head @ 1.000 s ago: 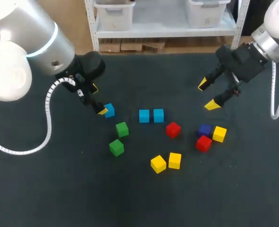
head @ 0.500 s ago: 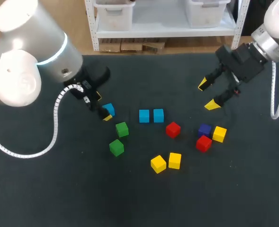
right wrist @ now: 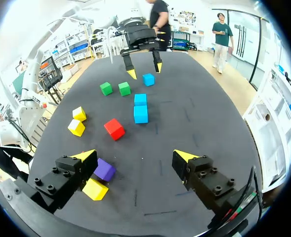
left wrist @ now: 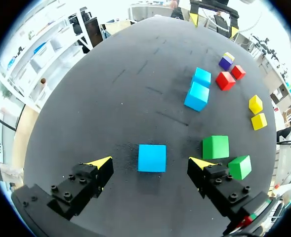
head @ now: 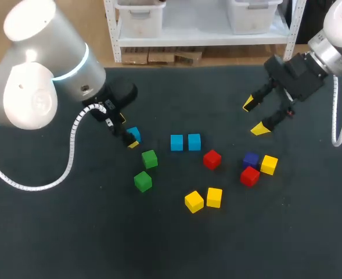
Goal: Place the blue cubes, place green cubes on the blue cubes, place the yellow cubes on the green cubes, then place the red cubes on the yellow cubes, and place purple cube on the red cubes.
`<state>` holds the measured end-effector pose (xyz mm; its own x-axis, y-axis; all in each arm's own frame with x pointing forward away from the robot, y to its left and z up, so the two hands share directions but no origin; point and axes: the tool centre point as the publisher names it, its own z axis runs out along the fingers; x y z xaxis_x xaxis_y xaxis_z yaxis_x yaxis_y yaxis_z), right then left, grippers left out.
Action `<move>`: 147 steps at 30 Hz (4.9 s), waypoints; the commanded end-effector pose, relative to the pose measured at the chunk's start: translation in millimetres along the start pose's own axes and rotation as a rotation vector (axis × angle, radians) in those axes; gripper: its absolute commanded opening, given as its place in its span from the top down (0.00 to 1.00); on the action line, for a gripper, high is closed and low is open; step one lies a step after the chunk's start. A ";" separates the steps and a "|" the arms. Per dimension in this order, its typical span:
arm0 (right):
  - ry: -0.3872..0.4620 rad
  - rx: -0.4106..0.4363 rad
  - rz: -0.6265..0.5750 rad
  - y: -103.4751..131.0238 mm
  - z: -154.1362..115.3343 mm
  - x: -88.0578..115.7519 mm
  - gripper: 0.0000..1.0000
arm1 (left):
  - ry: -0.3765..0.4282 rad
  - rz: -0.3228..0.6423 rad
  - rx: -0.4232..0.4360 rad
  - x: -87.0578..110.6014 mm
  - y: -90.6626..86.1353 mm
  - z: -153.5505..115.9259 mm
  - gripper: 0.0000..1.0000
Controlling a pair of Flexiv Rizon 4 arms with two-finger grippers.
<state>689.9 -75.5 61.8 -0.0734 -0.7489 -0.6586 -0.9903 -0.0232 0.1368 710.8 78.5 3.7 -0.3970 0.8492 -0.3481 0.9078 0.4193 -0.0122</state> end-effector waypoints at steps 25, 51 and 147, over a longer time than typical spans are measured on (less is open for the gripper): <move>-0.002 -0.002 -0.001 -0.9 0.2 0.1 0.00 | -0.039 0.093 0.031 -14.4 -11.8 -9.2 1.00; -0.002 -0.002 -0.001 -0.9 0.2 0.1 0.00 | -0.114 0.322 0.114 -58.2 -52.0 -1.2 1.00; -0.002 -0.002 -0.001 -0.9 0.2 0.1 0.00 | -0.075 0.370 0.152 -44.9 -48.3 24.4 0.64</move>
<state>690.0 -75.5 61.8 -0.0735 -0.7489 -0.6586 -0.9903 -0.0234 0.1370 685.8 11.8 -2.6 -0.0377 0.9057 -0.4222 0.9992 0.0389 -0.0059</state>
